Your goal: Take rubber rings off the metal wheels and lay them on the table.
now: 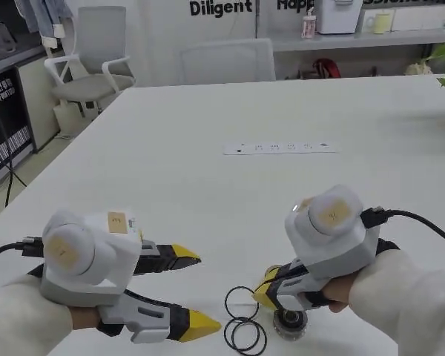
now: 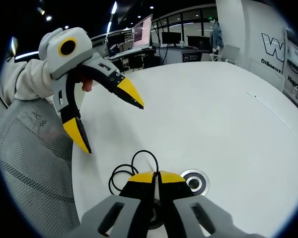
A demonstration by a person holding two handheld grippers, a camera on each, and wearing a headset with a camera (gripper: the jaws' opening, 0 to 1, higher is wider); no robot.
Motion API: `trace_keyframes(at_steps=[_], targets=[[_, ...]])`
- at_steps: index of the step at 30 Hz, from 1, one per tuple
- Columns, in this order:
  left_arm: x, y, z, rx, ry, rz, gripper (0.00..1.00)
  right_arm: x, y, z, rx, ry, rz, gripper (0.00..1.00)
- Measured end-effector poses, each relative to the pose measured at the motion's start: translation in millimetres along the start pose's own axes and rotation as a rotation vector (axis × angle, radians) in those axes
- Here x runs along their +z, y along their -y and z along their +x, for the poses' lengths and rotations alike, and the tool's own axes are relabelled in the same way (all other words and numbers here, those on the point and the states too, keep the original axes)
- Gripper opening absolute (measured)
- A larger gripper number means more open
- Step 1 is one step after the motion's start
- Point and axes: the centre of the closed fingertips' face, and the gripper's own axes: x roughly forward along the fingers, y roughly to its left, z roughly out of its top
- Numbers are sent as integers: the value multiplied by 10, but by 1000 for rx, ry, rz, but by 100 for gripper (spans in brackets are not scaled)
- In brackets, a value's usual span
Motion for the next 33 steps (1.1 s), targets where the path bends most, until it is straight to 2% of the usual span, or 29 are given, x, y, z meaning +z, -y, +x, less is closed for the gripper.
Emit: trace_keyframes(at_steps=[15,25,33], targets=[[21,-14,1,4,-1,-1,57,-48,54,24,-13,-19,-10,3],[9,-9,5,4,-5,0,57,26,86,-15,-29,3,-21,7],[5,-9,8,3,-7,0,57,133,116,-86,-31,44,2,8]])
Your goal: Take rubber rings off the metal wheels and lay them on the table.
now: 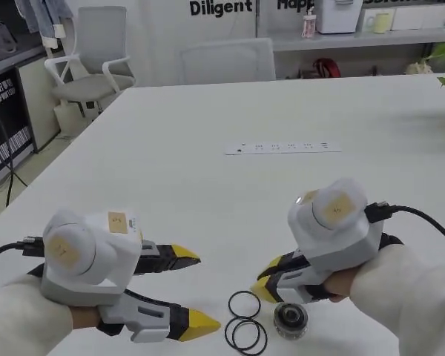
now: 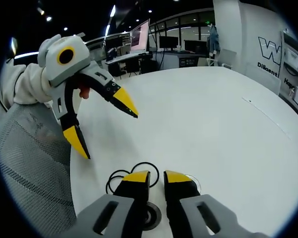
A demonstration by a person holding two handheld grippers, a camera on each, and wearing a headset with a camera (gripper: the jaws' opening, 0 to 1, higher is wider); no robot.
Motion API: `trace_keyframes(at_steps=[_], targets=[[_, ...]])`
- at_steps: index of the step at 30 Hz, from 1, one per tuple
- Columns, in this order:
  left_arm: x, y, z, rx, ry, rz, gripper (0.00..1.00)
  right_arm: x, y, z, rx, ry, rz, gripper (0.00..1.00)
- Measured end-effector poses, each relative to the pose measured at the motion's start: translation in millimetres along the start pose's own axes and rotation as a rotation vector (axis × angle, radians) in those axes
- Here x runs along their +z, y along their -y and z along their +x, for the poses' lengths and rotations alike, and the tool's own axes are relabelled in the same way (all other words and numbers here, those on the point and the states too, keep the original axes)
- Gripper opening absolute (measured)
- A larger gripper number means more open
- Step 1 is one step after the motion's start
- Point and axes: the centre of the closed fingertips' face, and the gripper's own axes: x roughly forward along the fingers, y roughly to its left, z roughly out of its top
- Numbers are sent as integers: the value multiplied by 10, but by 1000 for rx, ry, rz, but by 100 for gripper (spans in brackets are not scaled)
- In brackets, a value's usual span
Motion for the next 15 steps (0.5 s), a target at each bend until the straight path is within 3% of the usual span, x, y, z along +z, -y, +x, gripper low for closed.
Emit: trace_keyframes(at_steps=[15], targets=[[-23,-5,3,1,-6,-5,57,82,123,-130,-20,40,59,16]])
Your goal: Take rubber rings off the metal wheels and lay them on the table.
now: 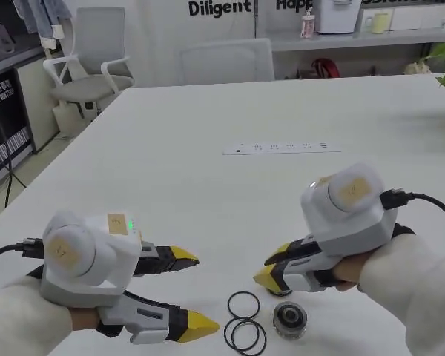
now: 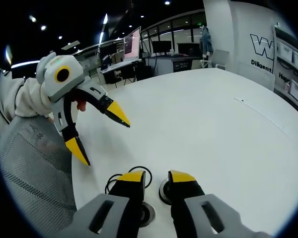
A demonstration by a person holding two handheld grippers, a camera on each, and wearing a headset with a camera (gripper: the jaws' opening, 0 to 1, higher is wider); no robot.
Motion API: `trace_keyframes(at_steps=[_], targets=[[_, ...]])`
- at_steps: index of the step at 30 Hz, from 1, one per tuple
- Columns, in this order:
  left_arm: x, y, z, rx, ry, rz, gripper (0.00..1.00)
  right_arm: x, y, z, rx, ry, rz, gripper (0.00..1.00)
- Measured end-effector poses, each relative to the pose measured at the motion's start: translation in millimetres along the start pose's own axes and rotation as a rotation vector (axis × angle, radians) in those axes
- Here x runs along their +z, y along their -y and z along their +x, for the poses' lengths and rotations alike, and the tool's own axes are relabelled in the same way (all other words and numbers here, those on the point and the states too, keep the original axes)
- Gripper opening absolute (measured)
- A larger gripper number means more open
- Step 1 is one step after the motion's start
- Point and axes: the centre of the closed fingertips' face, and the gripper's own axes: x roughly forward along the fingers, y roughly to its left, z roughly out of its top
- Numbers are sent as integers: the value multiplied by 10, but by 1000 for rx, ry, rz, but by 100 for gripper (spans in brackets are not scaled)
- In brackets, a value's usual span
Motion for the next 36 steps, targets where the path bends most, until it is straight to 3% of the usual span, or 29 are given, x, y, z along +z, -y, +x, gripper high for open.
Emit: trace_keyframes(at_steps=[18,36], targets=[[-20,-39,-1,9,-3,-14,56,192,279,-288,-65,104,79,20],[-8,-58,-14,22,2,-23,56,108,466,-460,-93,146,149,27]])
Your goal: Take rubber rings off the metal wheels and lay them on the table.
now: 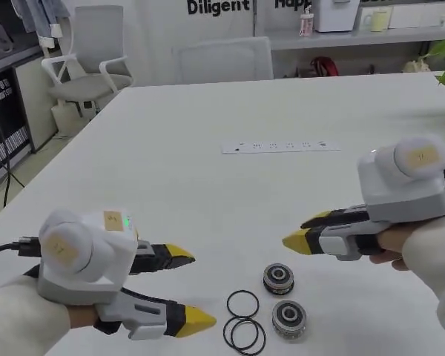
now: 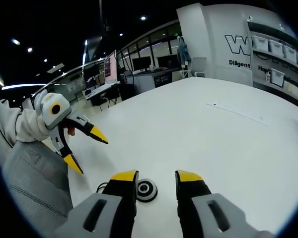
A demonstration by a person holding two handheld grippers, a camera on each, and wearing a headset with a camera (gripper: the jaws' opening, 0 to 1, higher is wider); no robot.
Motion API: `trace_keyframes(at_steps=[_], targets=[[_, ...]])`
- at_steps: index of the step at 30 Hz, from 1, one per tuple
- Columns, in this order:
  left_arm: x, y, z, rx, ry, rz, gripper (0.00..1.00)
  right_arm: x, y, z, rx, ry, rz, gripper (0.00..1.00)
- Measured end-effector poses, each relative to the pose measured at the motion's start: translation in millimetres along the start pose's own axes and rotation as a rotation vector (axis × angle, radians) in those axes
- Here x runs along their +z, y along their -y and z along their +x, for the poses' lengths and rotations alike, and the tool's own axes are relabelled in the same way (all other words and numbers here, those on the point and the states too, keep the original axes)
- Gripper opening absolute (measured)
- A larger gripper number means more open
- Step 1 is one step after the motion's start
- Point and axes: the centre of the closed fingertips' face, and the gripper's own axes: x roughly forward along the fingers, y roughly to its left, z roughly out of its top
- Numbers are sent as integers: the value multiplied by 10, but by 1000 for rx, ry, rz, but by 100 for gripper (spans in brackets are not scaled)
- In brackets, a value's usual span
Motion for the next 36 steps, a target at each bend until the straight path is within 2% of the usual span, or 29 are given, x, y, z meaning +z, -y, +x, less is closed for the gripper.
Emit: trace_keyframes(at_steps=[3,12,16,19,22,26,32,36], targets=[[-10,-9,-3,6,-5,-4,56,-70,34,2,8,1,33,28],[10,-9,-21,12,7,-14,56,-343,80,12,19,-65,26,32],[44,-9,-33,18,22,-27,56,-387,95,5,30,-71,40,34],[120,-32,-51,29,49,-47,56,-426,67,10,37,-82,43,35],[184,-43,-68,41,59,-38,57,-502,55,14,42,-109,33,34],[280,-50,-74,44,78,-34,57,-511,53,8,43,-110,40,35],[344,-62,-60,39,86,-35,57,-519,38,16,50,-118,25,35],[442,-117,-74,49,105,-40,57,-509,37,30,57,-119,13,36]])
